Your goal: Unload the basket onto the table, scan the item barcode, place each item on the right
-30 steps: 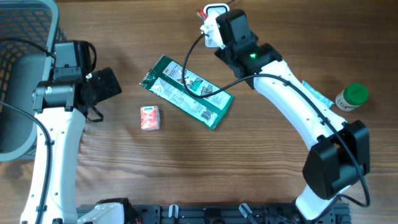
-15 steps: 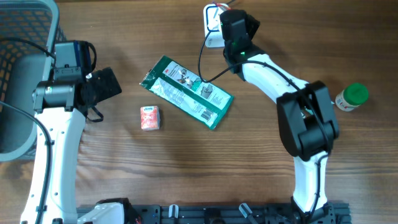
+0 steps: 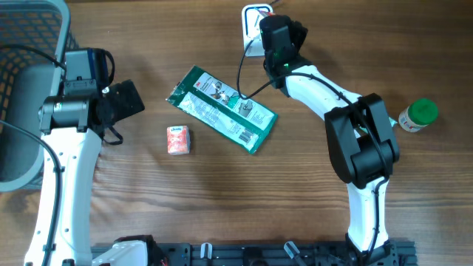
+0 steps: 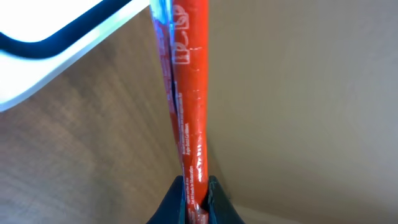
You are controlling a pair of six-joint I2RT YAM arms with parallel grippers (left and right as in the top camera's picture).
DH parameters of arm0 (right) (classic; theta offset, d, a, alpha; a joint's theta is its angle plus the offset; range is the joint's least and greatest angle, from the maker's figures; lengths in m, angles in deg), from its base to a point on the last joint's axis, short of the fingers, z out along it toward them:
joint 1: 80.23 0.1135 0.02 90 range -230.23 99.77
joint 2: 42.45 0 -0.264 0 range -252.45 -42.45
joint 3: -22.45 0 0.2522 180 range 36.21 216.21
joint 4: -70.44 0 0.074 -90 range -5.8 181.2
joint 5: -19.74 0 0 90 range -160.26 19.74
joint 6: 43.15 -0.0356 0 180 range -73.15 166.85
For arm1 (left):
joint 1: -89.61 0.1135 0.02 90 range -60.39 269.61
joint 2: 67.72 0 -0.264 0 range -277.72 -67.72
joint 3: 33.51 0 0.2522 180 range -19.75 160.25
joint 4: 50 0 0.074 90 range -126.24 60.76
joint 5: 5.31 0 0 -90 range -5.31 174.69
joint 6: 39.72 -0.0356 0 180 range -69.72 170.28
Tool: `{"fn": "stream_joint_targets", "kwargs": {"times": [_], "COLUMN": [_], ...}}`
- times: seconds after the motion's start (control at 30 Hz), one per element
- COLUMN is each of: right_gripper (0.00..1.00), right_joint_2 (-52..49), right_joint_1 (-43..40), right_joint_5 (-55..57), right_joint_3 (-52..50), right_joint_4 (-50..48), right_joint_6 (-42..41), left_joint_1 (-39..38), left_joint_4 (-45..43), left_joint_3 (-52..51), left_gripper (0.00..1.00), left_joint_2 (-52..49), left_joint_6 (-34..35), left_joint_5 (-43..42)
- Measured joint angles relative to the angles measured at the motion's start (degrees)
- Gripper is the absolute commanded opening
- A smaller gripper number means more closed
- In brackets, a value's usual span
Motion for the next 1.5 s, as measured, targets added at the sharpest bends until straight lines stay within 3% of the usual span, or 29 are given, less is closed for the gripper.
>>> {"fn": "stream_joint_targets", "kwargs": {"times": [0.33, 0.5, 0.73, 0.9, 1.03, 1.13, 1.2, 1.33, 1.43, 1.5], "right_gripper": [0.04, 0.04, 0.04, 0.04, 0.05, 0.15, 0.34, 0.62, 0.63, 0.53], "right_joint_2": [0.00, 0.66, 13.03, 26.69, 29.03, 28.52, 28.39, 28.15, 27.91, 27.82], "right_joint_1": [0.00, 0.00, -0.11, -2.12, -7.13, -11.56, -14.34, -18.45, -20.48, -21.31], "right_joint_5": [-2.51, -3.65, -11.52, -13.38, -15.93, -20.06, -22.51, -25.59, -27.10, -29.40], "right_joint_3": [0.00, 0.00, -0.24, 0.79, 0.48, -1.55, -3.74, -9.31, -12.46, -13.49], "right_joint_4": [3.04, 5.99, 26.62, 52.96, 71.87, 75.69, 75.60, 73.59, 71.67, 69.85], "right_joint_6": [-5.14, -12.22, -20.52, -33.53, -45.00, -50.14, -53.07, -56.83, -58.55, -58.77], "left_joint_1": [0.00, 0.00, 0.00, 0.00, 0.00, 0.00, 0.00, 0.00, 0.00, 0.00], "left_joint_4": [-0.02, -0.04, -0.04, 0.04, -0.04, -0.02, -0.02, -0.02, -0.02, -0.02], "left_joint_3": [0.00, 0.00, 0.02, 0.00, 0.00, 0.00, 0.02, 0.00, 0.02, 0.00], "left_gripper": [1.00, 1.00, 1.00, 1.00, 1.00, 1.00, 1.00, 1.00, 1.00, 1.00], "left_joint_2": [0.02, 0.00, 0.00, 0.00, 0.00, 0.00, 0.00, 0.00, 0.00, 0.00], "left_joint_6": [0.02, 0.02, 0.00, 0.02, 0.02, 0.02, 0.02, 0.02, 0.00, 0.02], "left_joint_5": [0.02, 0.02, 0.00, 0.02, 0.02, 0.00, 0.00, 0.00, 0.00, 0.00]}}
